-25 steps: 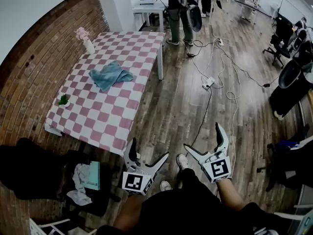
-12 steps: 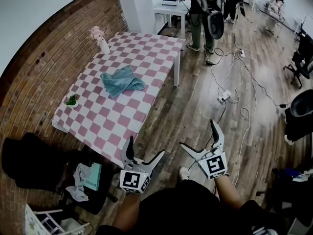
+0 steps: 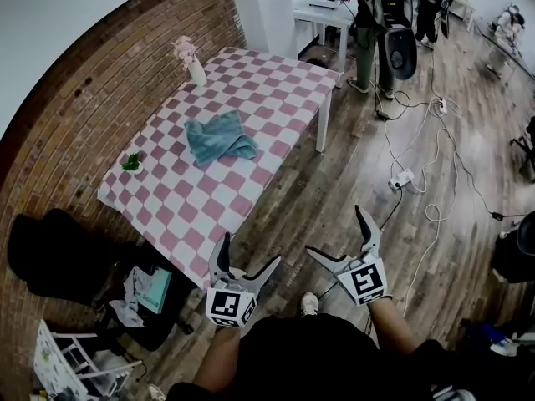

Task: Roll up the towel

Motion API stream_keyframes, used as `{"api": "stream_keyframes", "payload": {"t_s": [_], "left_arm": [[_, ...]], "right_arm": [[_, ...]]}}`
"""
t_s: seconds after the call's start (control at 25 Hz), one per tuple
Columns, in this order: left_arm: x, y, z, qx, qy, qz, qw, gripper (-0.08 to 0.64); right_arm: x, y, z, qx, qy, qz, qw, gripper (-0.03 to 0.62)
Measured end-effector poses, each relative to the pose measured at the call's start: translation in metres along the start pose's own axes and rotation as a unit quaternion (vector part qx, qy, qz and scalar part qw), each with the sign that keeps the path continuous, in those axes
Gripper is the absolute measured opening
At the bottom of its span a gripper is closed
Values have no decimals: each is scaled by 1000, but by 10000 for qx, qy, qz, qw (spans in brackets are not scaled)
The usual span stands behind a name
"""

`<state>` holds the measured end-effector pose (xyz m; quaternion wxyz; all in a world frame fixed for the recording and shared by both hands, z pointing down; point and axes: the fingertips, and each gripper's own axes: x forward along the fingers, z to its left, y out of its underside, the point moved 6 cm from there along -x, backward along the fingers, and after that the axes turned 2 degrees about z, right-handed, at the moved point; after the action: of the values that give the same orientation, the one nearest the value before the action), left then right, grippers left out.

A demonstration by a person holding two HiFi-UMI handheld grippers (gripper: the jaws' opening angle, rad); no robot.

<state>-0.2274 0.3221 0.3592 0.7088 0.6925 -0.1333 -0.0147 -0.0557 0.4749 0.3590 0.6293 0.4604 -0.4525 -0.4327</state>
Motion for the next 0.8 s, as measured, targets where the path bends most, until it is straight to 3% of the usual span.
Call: {"api": "stream_keyframes", "payload": {"t_s": [0.4,0.8], "left_arm": [[30,5,10,-43,-283,106,9995,540],[59,13,62,-140,-492,124,9986,540]], "right_arm": [[38,12,-27,0,-441,177,9989,592],[101,13,-24,-227,-888,284,9954,592]]}}
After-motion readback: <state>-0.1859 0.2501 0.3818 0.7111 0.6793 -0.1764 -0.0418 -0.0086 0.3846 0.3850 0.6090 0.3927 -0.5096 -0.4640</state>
